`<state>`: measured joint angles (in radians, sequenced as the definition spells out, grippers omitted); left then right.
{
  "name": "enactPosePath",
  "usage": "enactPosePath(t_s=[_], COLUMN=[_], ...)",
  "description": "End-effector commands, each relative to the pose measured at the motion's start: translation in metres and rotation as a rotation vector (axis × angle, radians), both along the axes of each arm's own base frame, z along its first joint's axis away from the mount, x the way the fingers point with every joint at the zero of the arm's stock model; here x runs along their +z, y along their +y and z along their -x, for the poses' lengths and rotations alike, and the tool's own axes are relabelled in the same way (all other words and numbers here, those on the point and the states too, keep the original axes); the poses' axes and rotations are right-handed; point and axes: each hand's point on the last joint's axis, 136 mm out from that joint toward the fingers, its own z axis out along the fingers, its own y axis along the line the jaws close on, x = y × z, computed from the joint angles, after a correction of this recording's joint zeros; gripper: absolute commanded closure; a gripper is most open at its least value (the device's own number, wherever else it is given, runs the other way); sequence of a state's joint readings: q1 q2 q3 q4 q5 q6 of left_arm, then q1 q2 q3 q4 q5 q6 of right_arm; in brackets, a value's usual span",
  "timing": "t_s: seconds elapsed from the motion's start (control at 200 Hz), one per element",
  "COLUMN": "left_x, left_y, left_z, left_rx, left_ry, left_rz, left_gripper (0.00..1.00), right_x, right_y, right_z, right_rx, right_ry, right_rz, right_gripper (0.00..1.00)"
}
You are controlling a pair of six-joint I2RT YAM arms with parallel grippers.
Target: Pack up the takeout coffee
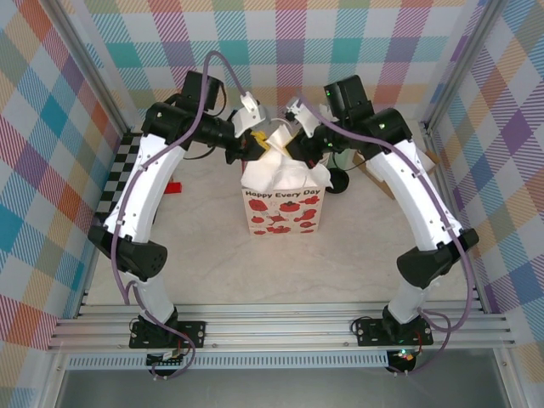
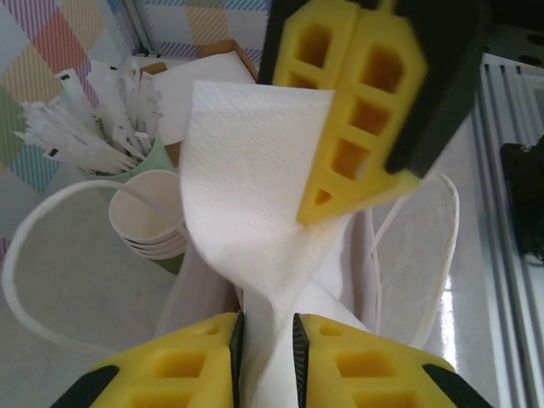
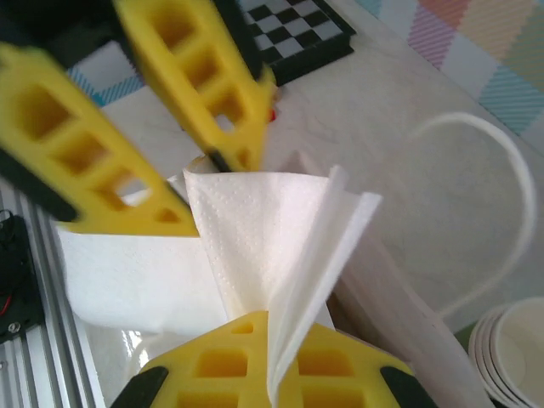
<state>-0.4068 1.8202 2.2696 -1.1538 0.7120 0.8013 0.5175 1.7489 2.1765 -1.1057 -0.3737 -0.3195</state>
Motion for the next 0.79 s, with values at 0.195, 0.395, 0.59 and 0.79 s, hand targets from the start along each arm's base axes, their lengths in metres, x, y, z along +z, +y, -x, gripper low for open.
enactPosePath(t_s=[0.195, 0.395, 0.59, 0.79], left_x=[0.047, 0.042, -0.029, -0.099], left_y=[0.014, 0.082, 0.16, 0.186], left_z=[-0.019, -0.059, -0.051, -0.039], left_rx=[0.245, 0.904, 1.445, 1.656], left_ry=[-0.043, 0.069, 0.207, 0.302], left_rz=[0.163, 0.409, 0.423, 0.333], left_gripper=[0.14, 0.0, 0.0, 0.0], right_x=[-0.019, -0.018, -0.016, -0.035], right_y=[0.009, 0.029, 0.042, 0.059], right_z=[0.0, 0.005, 0.013, -0.004], right_rx=[0.056, 0.126, 0.273, 0.204], right_ry=[0.242, 0.289, 0.255, 0.29], right_rz=[-0.084, -0.159, -0.191, -0.14], right_gripper=[1.0, 1.0, 1.0, 1.0])
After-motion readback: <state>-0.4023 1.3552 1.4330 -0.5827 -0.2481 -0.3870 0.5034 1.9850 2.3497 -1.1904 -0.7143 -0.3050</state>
